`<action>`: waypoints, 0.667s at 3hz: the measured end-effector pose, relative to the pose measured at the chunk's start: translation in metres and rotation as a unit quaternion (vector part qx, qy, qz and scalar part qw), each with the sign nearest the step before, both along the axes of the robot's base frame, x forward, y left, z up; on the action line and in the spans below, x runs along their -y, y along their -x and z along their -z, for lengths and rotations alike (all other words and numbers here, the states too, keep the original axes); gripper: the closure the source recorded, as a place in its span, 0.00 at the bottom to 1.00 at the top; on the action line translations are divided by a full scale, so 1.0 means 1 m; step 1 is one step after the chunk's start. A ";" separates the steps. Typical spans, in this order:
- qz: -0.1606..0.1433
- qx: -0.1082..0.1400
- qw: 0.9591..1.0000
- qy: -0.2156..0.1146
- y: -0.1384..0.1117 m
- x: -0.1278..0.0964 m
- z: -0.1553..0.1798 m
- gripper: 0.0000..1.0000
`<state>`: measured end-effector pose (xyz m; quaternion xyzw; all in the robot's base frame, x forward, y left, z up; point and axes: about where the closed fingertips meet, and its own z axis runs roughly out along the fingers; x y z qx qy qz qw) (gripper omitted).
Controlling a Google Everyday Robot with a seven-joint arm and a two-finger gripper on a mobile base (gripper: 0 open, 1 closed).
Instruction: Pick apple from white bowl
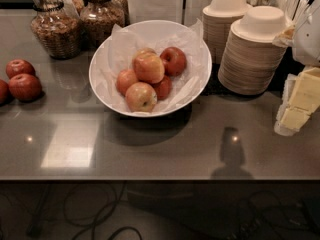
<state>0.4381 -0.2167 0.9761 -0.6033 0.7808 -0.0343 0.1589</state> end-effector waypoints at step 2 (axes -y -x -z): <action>-0.015 0.018 1.000 -0.020 -0.017 -0.035 0.002 0.00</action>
Offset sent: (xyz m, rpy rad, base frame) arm 0.0087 0.0130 -0.0044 0.0590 -0.0056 -0.0061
